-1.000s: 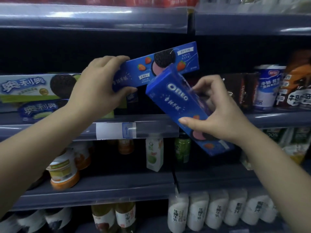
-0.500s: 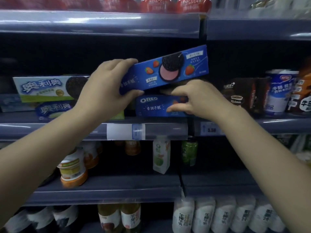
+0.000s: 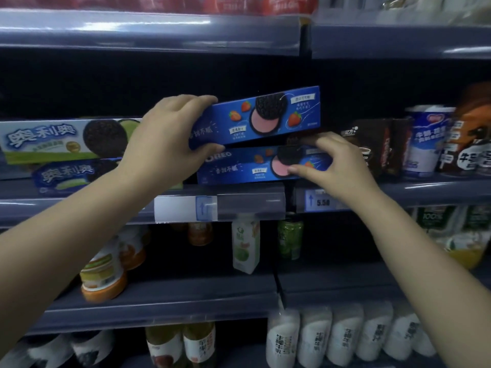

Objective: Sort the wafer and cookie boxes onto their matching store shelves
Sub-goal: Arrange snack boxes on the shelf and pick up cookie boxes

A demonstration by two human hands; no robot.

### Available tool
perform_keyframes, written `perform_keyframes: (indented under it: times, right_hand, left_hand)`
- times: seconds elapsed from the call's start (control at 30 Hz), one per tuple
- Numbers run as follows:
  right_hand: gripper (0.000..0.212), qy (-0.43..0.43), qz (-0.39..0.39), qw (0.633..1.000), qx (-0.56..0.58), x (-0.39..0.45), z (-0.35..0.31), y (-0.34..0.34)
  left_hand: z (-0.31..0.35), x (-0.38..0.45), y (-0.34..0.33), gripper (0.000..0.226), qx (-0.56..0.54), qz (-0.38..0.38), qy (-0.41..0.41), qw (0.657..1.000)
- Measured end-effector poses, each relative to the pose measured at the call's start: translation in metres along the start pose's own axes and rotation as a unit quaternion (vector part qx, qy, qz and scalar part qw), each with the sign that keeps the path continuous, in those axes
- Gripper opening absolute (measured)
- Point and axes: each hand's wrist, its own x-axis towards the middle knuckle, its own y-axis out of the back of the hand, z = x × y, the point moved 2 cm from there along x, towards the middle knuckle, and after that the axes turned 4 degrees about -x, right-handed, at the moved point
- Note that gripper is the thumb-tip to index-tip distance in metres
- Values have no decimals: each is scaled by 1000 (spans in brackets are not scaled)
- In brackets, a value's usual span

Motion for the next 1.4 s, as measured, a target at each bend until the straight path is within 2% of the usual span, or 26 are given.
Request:
perform_keyframes:
  times: [0.03, 0.13, 0.23, 0.33, 0.47, 0.6, 0.77, 0.87, 0.93, 1.03, 1.1, 1.4]
  right_hand:
    - [56, -19, 13, 999, 28, -1, 3, 0]
    - [81, -99, 21, 984, 148, -3, 12, -9]
    - [97, -107, -3, 974, 199, -4, 19, -12]
    - [108, -129, 11, 965, 228, -2, 22, -7]
    - [102, -104, 16, 985, 140, -2, 23, -11]
    - [86, -110, 4, 972, 206, -2, 20, -7]
    - [49, -117, 5, 970, 212, 4, 15, -6]
    - [50, -147, 10, 957, 248, 7, 18, -7]
    - [53, -162, -1, 951, 262, 6, 17, -6]
    - [65, -147, -35, 960, 235, 7, 20, -5]
    - [69, -144, -43, 960, 235, 8, 21, -3]
    - [59, -130, -39, 955, 264, 4, 24, -1]
  left_hand:
    - [2, 3, -1, 70, 0, -2, -1, 1000]
    - [5, 9, -7, 70, -11, -17, -4, 1000]
    - [7, 16, -14, 71, -29, -37, -4, 999]
    - [9, 24, -19, 72, -43, -48, 1, 998]
    - [8, 22, -25, 75, -29, -72, -8, 997]
    - [0, 24, -27, 73, -17, -101, -18, 995]
    - [-2, 29, -28, 52, -45, -89, -23, 995]
    - [5, 36, -34, 51, -43, -91, -20, 995]
    - [7, 40, -36, 56, -27, -120, -20, 992]
    - [2, 41, -34, 80, 2, -192, -9, 981]
    - [0, 41, -33, 90, 22, -208, -5, 978]
    - [5, 32, -18, 80, 13, -142, -15, 990]
